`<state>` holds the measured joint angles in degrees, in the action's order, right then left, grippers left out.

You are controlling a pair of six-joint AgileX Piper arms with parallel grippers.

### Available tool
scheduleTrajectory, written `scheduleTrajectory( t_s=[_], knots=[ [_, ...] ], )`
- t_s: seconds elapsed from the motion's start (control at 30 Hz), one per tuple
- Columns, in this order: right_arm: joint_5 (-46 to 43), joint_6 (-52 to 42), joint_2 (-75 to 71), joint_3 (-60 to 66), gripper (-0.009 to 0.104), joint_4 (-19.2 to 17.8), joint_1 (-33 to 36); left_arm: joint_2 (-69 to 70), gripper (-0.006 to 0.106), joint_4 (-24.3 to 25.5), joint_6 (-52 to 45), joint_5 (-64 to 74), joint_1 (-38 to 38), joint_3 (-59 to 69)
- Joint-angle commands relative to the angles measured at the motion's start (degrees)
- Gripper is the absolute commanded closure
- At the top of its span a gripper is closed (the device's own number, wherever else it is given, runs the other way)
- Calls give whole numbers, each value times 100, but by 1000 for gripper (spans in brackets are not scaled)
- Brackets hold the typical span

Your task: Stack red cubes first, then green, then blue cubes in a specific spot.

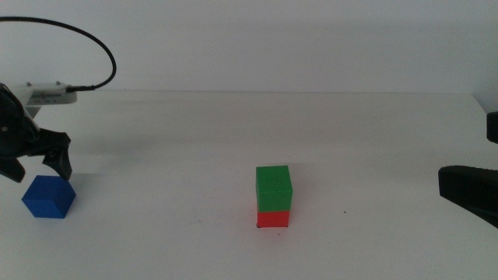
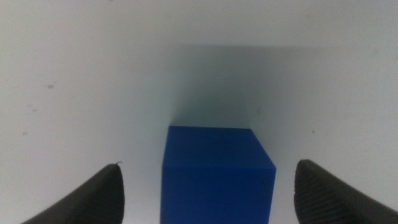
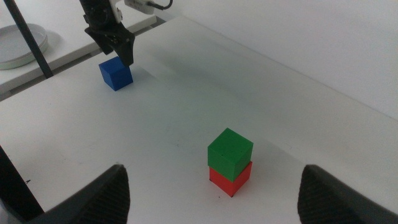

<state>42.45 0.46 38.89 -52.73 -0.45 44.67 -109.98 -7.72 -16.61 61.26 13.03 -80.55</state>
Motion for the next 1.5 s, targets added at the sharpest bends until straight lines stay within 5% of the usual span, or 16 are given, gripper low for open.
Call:
scheduleTrajectory(
  t_s=[0.0,0.67,0.87,1.27,1.47],
  knots=[
    [-40,-46,-24,39,3,-17,-12,-66,7,-130,-106,-21,14,-66],
    [-40,-46,-24,39,3,-17,-12,-466,11,-142,-106,391,14,-66],
    [-40,-46,-24,39,3,-17,-12,-466,31,-142,-106,405,14,-66],
    [-40,-46,-24,39,3,-17,-12,408,100,-892,394,869,-164,-278],
    [-40,-46,-24,39,3,-17,-12,797,102,-733,1301,871,-1297,-1017]
  ],
)
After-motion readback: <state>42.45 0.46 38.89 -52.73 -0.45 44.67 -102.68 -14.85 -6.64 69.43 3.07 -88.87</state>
